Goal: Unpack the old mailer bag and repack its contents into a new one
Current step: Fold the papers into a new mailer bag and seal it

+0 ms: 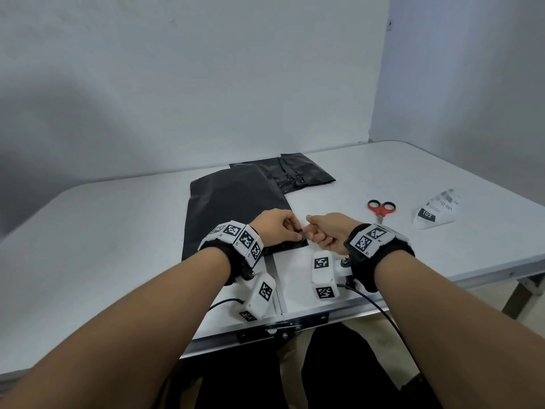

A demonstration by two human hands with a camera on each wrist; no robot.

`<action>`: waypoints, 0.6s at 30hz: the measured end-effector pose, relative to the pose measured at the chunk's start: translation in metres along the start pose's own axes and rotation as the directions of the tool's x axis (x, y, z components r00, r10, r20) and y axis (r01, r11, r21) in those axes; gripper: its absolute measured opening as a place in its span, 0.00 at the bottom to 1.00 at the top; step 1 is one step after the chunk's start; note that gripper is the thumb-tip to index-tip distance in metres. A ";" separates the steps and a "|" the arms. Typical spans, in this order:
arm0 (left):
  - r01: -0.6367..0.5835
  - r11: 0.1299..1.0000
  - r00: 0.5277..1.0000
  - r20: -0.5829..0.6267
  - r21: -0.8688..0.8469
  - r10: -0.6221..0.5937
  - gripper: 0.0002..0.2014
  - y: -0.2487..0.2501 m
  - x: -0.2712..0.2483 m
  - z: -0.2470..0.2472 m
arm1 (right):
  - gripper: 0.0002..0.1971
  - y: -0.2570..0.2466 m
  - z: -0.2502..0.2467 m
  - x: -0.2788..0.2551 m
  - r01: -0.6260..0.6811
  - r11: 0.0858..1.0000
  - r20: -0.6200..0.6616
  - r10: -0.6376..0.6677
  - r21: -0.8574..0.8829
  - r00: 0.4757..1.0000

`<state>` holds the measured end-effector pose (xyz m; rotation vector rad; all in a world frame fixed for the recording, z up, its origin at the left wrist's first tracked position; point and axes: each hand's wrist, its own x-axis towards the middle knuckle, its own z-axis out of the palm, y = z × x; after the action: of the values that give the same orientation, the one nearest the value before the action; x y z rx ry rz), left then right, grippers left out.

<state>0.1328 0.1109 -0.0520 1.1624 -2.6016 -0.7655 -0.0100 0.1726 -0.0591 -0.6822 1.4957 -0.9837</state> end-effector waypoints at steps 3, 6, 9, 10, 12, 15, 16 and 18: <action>-0.010 1.000 1.000 -0.020 -0.022 0.009 0.12 0.001 0.000 0.002 | 0.20 0.000 0.000 -0.001 0.006 1.000 0.004 -0.006 -0.009 1.000; -0.012 1.000 1.000 -0.021 0.007 0.012 0.10 0.002 0.000 0.001 | 0.20 0.000 -0.001 0.001 0.000 0.999 0.027 0.001 -0.041 1.000; -0.002 0.999 1.000 -0.015 0.041 0.002 0.08 0.006 0.000 -0.001 | 0.19 0.000 -0.001 0.002 -0.001 0.998 0.038 0.003 -0.056 0.999; 0.000 0.999 1.000 -0.017 0.045 0.001 0.08 0.007 0.001 -0.002 | 0.19 0.000 -0.001 0.002 0.003 0.998 0.041 -0.001 -0.060 0.999; -0.002 0.999 1.000 -0.026 0.052 0.003 0.08 0.007 0.002 -0.002 | 0.19 0.001 -0.001 0.003 0.014 0.997 0.048 -0.011 -0.078 0.999; -0.005 0.999 0.999 -0.037 0.035 0.006 0.07 0.006 0.002 -0.003 | 0.18 0.001 -0.001 0.003 0.016 0.993 0.063 -0.009 -0.113 0.998; -0.009 1.000 0.999 -0.043 0.023 0.010 0.06 0.005 0.002 -0.004 | 0.18 0.000 0.000 0.003 0.019 0.993 0.065 -0.012 -0.120 0.998; -0.018 1.000 0.999 -0.040 -0.011 0.017 0.05 0.005 0.001 -0.005 | 0.17 0.000 0.000 0.002 0.031 0.990 0.061 -0.023 -0.141 0.998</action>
<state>0.1314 0.1112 -0.0450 1.1381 -2.5684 -0.7453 -0.0103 0.1711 -0.0602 -0.8284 1.5182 -0.8760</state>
